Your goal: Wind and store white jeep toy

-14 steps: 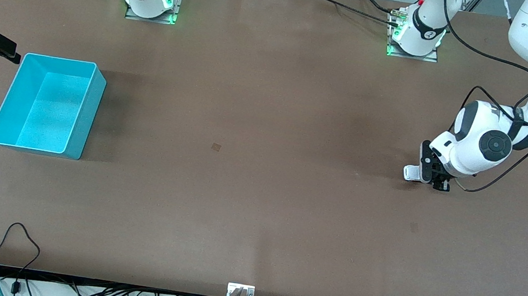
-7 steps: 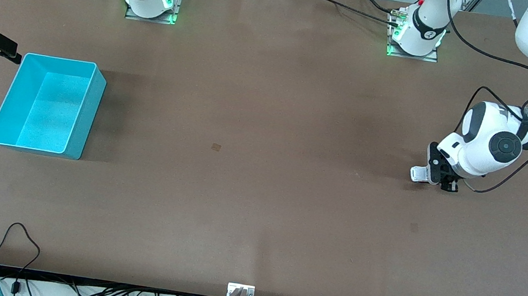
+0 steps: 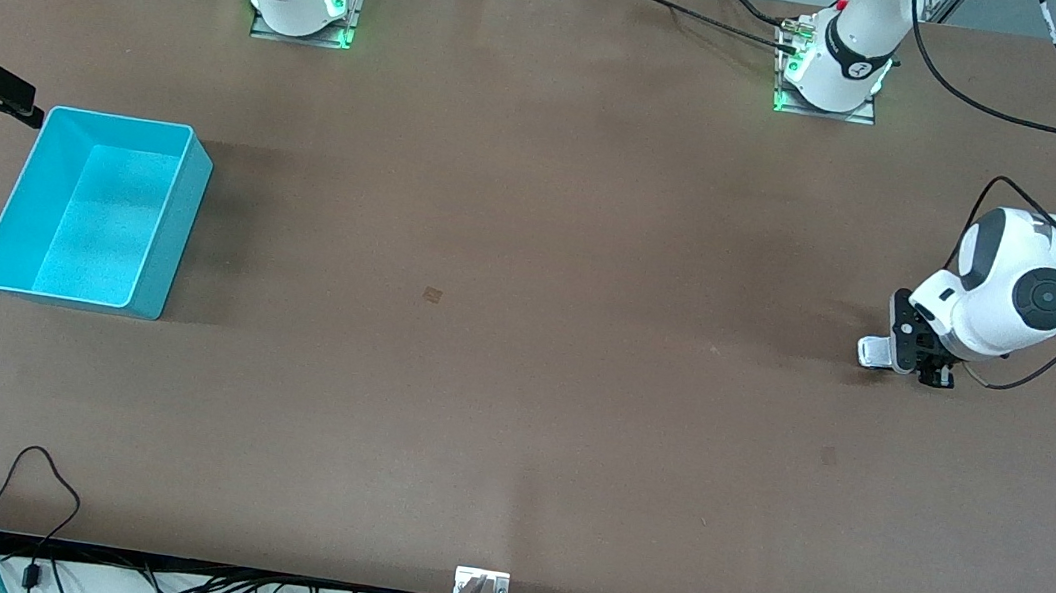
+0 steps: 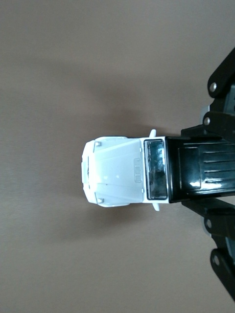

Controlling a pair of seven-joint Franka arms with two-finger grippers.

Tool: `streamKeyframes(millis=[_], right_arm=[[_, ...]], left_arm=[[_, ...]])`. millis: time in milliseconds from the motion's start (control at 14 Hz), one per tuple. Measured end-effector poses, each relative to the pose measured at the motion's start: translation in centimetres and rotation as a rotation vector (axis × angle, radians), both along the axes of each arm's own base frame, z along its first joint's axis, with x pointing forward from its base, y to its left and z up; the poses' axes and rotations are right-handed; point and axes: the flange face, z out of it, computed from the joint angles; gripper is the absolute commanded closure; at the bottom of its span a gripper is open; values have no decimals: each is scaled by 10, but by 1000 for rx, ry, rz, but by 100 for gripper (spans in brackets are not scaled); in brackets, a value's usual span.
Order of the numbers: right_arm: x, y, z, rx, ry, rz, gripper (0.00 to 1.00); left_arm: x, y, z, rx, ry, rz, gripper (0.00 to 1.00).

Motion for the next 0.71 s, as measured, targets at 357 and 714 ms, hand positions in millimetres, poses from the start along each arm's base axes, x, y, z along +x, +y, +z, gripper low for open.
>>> streamKeyframes(millis=[357, 714], right_arm=[[0, 1, 0, 0, 1, 2, 0], [0, 2, 0, 0, 1, 3, 0]], left_arm=[[1, 45, 0, -4, 11, -11, 71], [1, 57, 0, -5, 14, -16, 0]])
